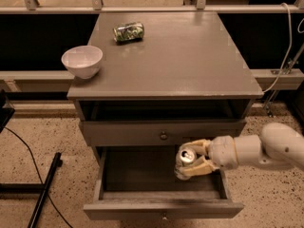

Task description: Place 7up can into middle drawer

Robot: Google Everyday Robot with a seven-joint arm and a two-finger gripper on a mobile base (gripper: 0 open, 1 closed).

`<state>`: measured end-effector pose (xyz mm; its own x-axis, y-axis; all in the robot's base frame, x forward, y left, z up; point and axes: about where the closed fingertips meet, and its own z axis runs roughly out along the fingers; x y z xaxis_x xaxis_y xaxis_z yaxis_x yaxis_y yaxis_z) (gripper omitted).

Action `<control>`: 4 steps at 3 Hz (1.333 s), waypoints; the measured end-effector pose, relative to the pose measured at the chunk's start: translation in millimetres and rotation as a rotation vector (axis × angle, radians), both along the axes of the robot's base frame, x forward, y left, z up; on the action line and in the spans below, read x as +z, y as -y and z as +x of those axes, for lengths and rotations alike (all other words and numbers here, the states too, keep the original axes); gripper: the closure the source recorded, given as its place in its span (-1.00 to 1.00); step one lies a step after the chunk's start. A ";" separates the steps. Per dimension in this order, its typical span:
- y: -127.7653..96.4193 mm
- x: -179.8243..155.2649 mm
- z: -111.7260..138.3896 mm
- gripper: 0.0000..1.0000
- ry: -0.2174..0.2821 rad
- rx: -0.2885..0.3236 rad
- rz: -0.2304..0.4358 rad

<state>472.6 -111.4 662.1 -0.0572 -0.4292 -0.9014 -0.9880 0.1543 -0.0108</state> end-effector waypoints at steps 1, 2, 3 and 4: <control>15.7 -54.5 -2.4 1.00 0.009 -0.043 0.072; 25.9 -103.5 -5.4 1.00 -0.017 -0.067 0.095; 30.2 -146.3 0.4 1.00 -0.045 -0.072 0.115; 32.2 -182.7 10.3 0.65 -0.060 -0.082 0.111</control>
Offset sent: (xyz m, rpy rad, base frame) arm -0.0086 -0.0437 -0.1633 0.1188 0.0475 -0.1047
